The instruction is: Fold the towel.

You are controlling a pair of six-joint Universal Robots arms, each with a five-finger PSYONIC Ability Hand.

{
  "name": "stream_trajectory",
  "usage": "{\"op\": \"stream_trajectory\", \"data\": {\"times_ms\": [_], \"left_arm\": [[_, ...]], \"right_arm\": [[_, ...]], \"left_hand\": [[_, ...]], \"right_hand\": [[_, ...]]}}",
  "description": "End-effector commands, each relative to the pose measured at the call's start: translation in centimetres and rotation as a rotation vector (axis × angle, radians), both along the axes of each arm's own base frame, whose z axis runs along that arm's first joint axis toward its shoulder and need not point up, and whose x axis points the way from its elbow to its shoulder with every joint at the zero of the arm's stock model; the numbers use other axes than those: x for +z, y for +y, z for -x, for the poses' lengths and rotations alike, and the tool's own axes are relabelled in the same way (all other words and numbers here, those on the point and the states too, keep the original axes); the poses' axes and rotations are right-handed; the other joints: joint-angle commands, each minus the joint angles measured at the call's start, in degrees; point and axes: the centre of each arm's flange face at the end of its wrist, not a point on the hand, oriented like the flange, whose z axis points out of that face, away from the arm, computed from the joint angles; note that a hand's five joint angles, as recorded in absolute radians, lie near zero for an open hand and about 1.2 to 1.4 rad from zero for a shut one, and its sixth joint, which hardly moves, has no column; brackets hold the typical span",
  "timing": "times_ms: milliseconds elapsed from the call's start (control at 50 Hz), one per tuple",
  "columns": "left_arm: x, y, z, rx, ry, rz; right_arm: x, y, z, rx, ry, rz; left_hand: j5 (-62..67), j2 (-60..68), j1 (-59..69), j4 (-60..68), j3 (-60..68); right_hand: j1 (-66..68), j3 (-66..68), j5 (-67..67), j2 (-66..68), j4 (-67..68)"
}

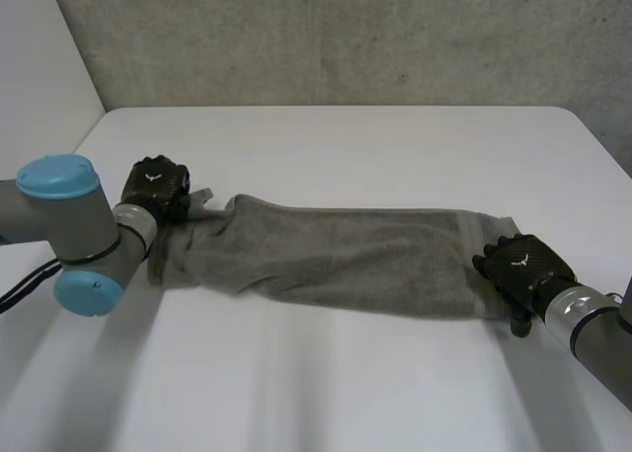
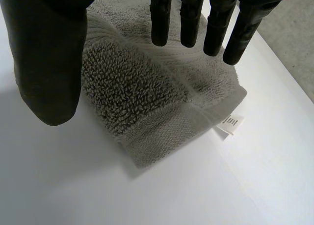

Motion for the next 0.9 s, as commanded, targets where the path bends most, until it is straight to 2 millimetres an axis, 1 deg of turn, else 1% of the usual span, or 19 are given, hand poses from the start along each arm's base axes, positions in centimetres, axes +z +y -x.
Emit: {"op": "stream_trajectory", "data": {"times_ms": [20,220,360,400,420,440,460,500,520,560,580,620,680,720,780,820,840,880,900], "left_arm": [[0.1,-1.2,-0.8,0.102,0.002,0.02],[1.7,-1.9,-1.6,0.156,0.058,0.055],[0.9,-1.7,-1.6,0.153,0.048,0.03],[0.4,-1.2,-1.2,0.138,0.044,0.011],[0.4,-1.2,-1.2,0.138,0.044,0.011],[0.6,-1.0,-1.1,0.133,0.044,0.012],[0.6,-1.0,-1.1,0.133,0.044,0.012],[1.2,-0.5,-1.1,0.129,0.042,-0.003],[1.2,-0.5,-1.1,0.129,0.042,-0.004],[2.9,0.0,-1.5,0.134,0.041,-0.009],[2.9,0.0,-1.5,0.134,0.041,-0.009],[4.7,0.8,-1.7,0.118,0.044,-0.015],[5.3,1.4,-1.7,0.097,0.046,-0.026],[6.1,3.0,-1.8,0.054,0.047,-0.051],[6.4,3.8,-2.1,0.039,0.048,-0.066],[6.4,6.2,-2.4,-0.007,0.046,-0.111],[6.4,6.2,-2.4,-0.007,0.046,-0.111],[6.1,8.8,-2.3,-0.061,0.04,-0.152],[6.1,8.9,-2.3,-0.061,0.04,-0.152]], "right_arm": [[0.0,0.0,0.0,0.0,0.0,0.002],[0.0,0.0,0.0,-0.001,0.0,-0.001],[0.0,0.0,0.0,0.0,0.0,0.0],[0.0,-0.1,0.0,-0.001,0.0,0.002],[0.0,-0.1,0.0,-0.001,0.0,0.002],[0.0,-0.1,0.0,-0.001,0.0,0.002],[0.0,0.0,0.0,-0.001,0.0,0.002],[0.1,0.0,0.0,-0.001,0.0,0.003],[0.2,0.0,0.0,-0.001,-0.001,0.006],[0.2,0.0,0.0,-0.003,-0.002,0.008],[0.3,0.0,0.0,-0.003,-0.002,0.011],[0.4,0.0,0.0,-0.003,-0.002,0.014],[0.5,0.0,0.0,-0.003,-0.002,0.014],[0.5,0.1,0.1,-0.003,-0.002,0.015],[0.6,0.2,0.1,-0.003,-0.002,0.015],[0.6,0.2,0.1,-0.003,-0.002,0.015],[0.6,0.2,0.1,-0.003,-0.002,0.015],[0.6,0.2,0.1,-0.003,-0.003,0.017],[0.6,0.2,0.1,-0.003,-0.003,0.017]], "left_hand": [[-3.95,-3.87,-1.89,-3.11,-2.77],[-3.45,-3.37,-1.38,-3.11,-2.77],[-7.65,-7.58,-5.59,-3.11,-2.77],[-26.71,-26.63,-24.65,-3.11,-2.77],[-26.83,-26.75,-24.76,-3.11,-2.77],[-39.15,-39.08,-37.09,-3.11,-2.77],[-39.27,-39.2,-37.21,-3.11,-2.77],[-60.53,-60.45,-58.47,-3.11,-2.77],[-60.64,-60.56,-58.58,-3.11,-2.77],[-62.99,-62.92,-60.93,-3.11,-2.77],[-62.99,-62.92,-60.93,-3.11,-2.77],[-63.16,-63.08,-61.1,-3.11,-2.77],[-63.16,-63.09,-61.1,-3.11,-2.77],[-62.16,-62.09,-60.1,-3.11,-2.77],[-60.3,-60.23,-58.24,-3.11,-2.77],[-56.29,-56.22,-54.23,-3.11,-2.77],[-56.27,-56.19,-54.2,-3.11,-2.77],[-52.41,-52.34,-50.35,-3.11,-2.77],[-52.4,-52.32,-50.33,-3.11,-2.77]], "right_hand": [[2.07,-2.65,0.36,2.04,-4.37],[1.9,-2.65,0.2,1.87,-4.37],[2.07,-2.65,0.36,2.04,-4.37],[2.07,-2.65,0.36,2.04,-4.37],[2.07,-2.65,0.36,2.04,-4.37],[2.07,-2.65,0.36,2.04,-4.37],[2.07,-2.65,0.36,2.04,-4.37],[2.07,-2.65,0.36,2.04,-4.37],[2.07,-2.65,0.36,2.04,-4.37],[2.07,-2.65,0.36,2.04,-4.37],[2.07,-2.65,0.36,2.04,-4.37],[2.24,-2.65,0.53,2.21,-4.37],[2.24,-2.65,0.53,2.21,-4.37],[2.07,-2.65,0.36,2.04,-4.37],[2.24,-2.65,0.53,2.21,-4.37],[2.24,-2.65,0.53,2.21,-4.37],[2.24,-2.65,0.53,2.21,-4.37],[2.24,-2.65,0.53,2.21,-4.37],[2.24,-2.65,0.53,2.21,-4.37]]}}
